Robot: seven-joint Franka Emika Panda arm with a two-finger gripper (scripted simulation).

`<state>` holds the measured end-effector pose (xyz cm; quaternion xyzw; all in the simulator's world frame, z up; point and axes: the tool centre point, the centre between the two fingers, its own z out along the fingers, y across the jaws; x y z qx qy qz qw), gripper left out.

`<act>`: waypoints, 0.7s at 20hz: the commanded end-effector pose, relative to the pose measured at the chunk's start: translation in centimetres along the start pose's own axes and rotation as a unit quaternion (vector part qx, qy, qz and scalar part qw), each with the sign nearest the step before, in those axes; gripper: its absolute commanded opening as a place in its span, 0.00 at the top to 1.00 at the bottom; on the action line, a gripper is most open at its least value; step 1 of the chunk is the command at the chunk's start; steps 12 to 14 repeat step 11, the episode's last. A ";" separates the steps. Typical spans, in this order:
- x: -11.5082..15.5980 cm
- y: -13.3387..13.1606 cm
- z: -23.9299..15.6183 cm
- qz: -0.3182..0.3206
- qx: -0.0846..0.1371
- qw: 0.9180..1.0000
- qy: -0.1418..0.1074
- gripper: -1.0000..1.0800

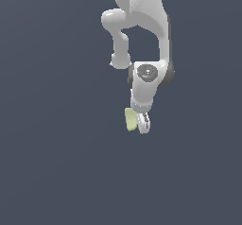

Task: Pick up the object and move it to a goal position.

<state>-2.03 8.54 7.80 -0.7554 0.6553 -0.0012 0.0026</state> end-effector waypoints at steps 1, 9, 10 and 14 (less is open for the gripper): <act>-0.1 1.0 -0.6 0.000 -0.001 1.000 0.000 1.00; -0.2 2.6 -1.6 0.000 -0.003 1.000 0.000 1.00; -0.2 2.6 -1.7 0.000 -0.003 1.000 0.000 1.00; -0.2 2.6 -1.7 0.000 -0.003 1.000 0.000 1.00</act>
